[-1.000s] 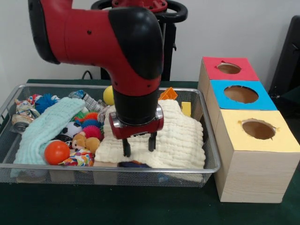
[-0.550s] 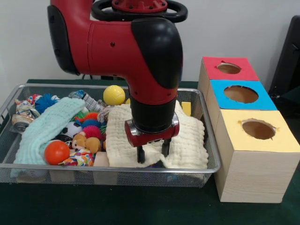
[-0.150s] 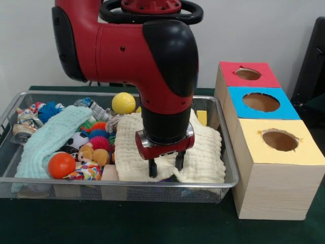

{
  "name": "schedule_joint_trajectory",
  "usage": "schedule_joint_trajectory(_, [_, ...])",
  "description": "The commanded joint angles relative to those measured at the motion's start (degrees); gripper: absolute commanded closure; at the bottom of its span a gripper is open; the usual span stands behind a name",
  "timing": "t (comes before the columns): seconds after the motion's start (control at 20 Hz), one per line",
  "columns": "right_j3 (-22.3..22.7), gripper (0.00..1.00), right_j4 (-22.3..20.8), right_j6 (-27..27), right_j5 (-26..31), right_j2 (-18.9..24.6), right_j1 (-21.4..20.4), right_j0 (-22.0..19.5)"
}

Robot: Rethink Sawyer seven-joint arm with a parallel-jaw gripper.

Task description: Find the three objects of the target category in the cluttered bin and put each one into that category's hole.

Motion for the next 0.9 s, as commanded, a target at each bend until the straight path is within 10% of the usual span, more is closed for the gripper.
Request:
schedule_joint_trajectory(0.05, [-0.5,0.00,-1.6,6.8,-4.9,1.4,5.1,0.9])
schedule_joint_trajectory(0.4, [-0.5,0.00,-1.8,8.2,-8.2,0.4,5.4,1.7])
schedule_joint_trajectory(0.45, [-0.4,1.00,-1.7,8.4,-8.6,0.3,5.4,1.9])
schedule_joint_trajectory(0.9, [-0.7,1.00,0.1,9.1,-5.9,0.5,4.5,2.7])
